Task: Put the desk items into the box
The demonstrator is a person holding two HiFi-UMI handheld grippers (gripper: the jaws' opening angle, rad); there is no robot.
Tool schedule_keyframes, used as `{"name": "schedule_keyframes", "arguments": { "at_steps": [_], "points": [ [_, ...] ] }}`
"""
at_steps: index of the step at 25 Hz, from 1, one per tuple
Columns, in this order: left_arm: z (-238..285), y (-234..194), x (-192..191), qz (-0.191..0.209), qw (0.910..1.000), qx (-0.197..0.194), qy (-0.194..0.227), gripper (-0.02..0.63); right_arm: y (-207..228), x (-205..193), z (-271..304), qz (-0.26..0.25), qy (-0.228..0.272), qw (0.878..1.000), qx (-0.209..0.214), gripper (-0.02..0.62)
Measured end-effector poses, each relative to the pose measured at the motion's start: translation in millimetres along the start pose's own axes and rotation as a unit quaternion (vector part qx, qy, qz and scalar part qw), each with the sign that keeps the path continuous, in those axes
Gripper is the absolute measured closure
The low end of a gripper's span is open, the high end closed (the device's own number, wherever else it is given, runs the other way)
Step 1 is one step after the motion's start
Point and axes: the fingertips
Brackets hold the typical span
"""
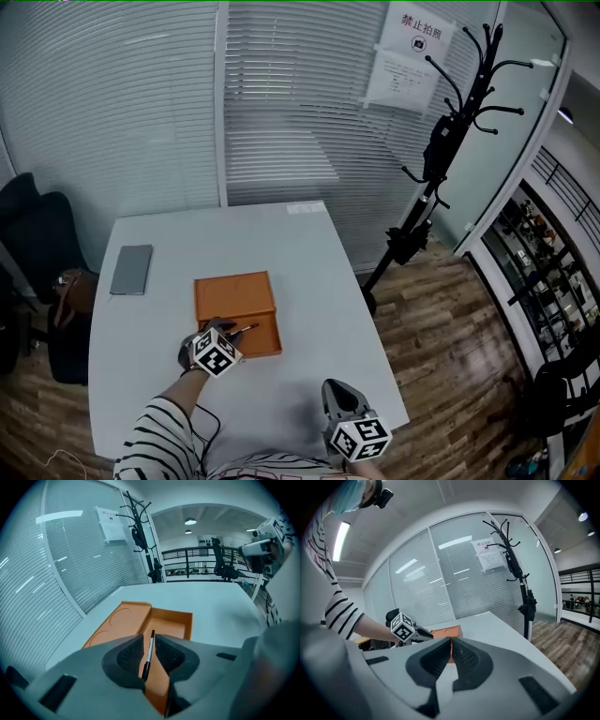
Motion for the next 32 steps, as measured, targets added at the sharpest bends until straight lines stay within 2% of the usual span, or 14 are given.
{"name": "schedule_keyframes", "arguments": {
  "at_steps": [6,12,16,25,32],
  "points": [
    [-39,5,11,-0.042,0.9973,0.023,0.056,0.552,-4,1,-8,-0.010,0.002,1.000,0.018,0.569],
    [-78,17,13,-0.095,0.9886,0.046,0.107,0.566,-2,2,-14,-0.025,0.001,0.999,0.037,0.569],
    [-107,30,17,-0.143,0.9767,0.064,0.146,0.575,7,3,-19,-0.035,0.000,0.998,0.049,0.569],
    [-162,70,22,-0.222,0.9474,0.093,0.210,0.577,10,1,-28,-0.059,-0.012,0.994,0.092,0.569],
    [-186,118,13,-0.262,0.9306,0.117,0.228,0.584,8,-3,-29,-0.085,-0.026,0.987,0.132,0.569]
  ]
}}
Point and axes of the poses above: the fingertips, and each gripper's own axes: z forward along the fingers, y to its right, x out of its top, and after that the axes turned 10 degrees about -y, right-handed
